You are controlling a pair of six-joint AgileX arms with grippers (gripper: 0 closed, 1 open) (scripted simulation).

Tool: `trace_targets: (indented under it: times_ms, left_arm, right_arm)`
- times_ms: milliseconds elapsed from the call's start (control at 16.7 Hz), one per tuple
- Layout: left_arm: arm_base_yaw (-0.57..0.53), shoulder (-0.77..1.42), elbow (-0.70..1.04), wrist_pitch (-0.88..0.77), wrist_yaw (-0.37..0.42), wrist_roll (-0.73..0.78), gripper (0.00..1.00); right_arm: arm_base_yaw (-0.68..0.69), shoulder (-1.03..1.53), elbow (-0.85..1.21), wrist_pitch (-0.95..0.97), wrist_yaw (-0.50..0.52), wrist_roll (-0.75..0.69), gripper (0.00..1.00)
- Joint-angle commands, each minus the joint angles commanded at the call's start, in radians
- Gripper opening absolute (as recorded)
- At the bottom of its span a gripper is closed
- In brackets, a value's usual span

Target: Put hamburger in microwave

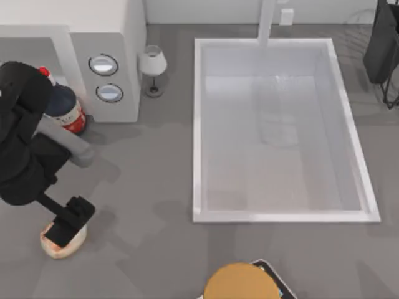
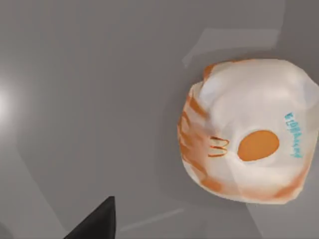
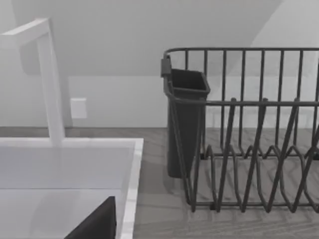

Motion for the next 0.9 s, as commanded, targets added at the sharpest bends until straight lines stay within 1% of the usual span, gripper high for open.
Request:
trace_targets:
  times_ms: [240,600,720,900]
  left_arm:
    - [-0.020,0.109,0.084,-0.068,0.001,0.031,1.00]
    - [-0.017,0.111,0.082,-0.065,0.001,0.031,1.00]
    - [-0.019,0.133,0.060,-0.029,0.001,0.034,1.00]
    - [-0.019,0.194,0.003,0.101,0.001,0.035,1.00]
  right_arm:
    - [0.000,0.000,0.000,0.000,0.000,0.000,1.00]
    - [0.000,0.000,0.000,0.000,0.000,0.000,1.00]
    - [0.000,0.000,0.000,0.000,0.000,0.000,1.00]
    - [0.000,0.000,0.000,0.000,0.000,0.000,1.00]
